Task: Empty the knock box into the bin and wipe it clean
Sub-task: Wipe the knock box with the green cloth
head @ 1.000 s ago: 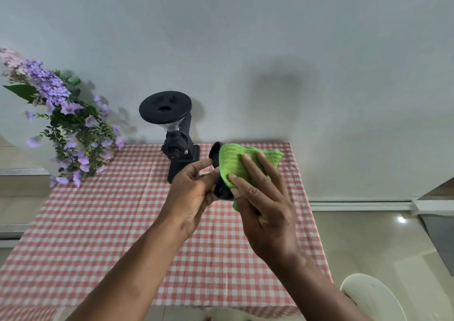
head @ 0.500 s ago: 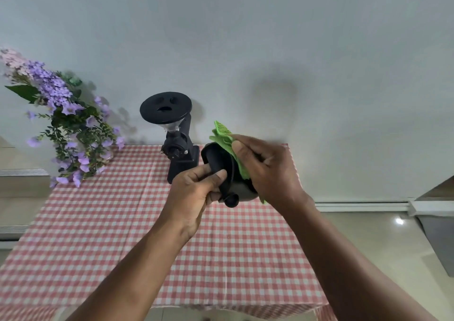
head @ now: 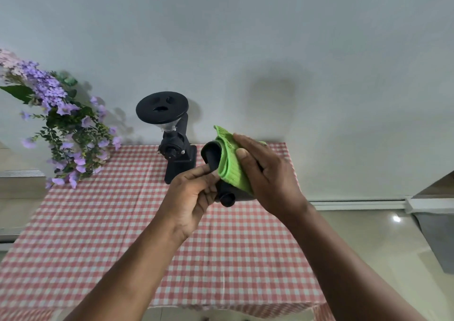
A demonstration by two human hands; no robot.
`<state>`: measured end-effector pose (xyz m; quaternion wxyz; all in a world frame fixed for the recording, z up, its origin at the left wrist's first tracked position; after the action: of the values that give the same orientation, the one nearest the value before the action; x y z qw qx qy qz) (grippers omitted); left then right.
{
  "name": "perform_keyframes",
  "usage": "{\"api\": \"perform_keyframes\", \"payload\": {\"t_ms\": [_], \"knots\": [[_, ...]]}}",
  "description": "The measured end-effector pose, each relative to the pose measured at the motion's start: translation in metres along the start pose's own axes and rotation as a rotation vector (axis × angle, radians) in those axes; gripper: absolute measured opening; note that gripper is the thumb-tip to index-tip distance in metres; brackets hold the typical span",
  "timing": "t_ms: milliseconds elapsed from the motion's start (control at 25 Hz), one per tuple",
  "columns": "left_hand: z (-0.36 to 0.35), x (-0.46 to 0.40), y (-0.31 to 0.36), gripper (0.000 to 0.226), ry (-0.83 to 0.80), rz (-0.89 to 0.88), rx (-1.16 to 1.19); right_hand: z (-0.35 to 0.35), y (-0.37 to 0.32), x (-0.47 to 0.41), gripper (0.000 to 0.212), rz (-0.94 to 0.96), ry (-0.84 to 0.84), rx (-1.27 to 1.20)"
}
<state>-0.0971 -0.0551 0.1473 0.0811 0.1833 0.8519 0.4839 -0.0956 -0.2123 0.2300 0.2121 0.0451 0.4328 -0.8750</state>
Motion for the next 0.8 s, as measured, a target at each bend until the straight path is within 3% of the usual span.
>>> {"api": "perform_keyframes", "payload": {"t_ms": [120, 280, 360, 520, 600, 680, 800], "knots": [[0.006, -0.002, -0.004, 0.022, 0.067, -0.032, 0.031, -0.014, -0.002, 0.011, 0.045, -0.030, -0.028, 0.093], [0.017, 0.000, -0.006, 0.033, 0.086, -0.024, 0.059, -0.042, -0.015, 0.045, 0.050, 0.180, -0.035, 0.286], [0.015, 0.002, -0.008, 0.032, 0.051, -0.009, 0.046, -0.029, -0.003, 0.037, 0.046, 0.170, -0.012, 0.169], [0.011, 0.002, -0.004, 0.032, -0.006, -0.044, -0.007, -0.003, 0.035, 0.015, 0.044, -0.055, 0.021, -0.146], [0.010, 0.000, -0.005, 0.028, 0.012, -0.041, -0.030, -0.008, 0.036, 0.018, 0.047, -0.102, 0.031, -0.181], [0.013, 0.002, -0.009, 0.026, 0.058, -0.025, -0.071, -0.020, 0.020, 0.033, 0.046, -0.050, 0.070, -0.029], [0.015, 0.007, -0.010, 0.034, 0.022, -0.004, -0.138, -0.044, -0.013, 0.051, 0.044, 0.191, 0.065, 0.251]]}}
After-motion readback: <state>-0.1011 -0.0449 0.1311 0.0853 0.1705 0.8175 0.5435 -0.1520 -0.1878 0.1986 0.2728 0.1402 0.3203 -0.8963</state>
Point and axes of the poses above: each hand's wrist, its own x-axis away from the middle knuckle, its own z-axis out of the back of the hand, y = z × x, the point moved 9 cm from there along -x, towards the middle knuckle, and after that the axes turned 15 degrees about -y, right-handed, at the moved point
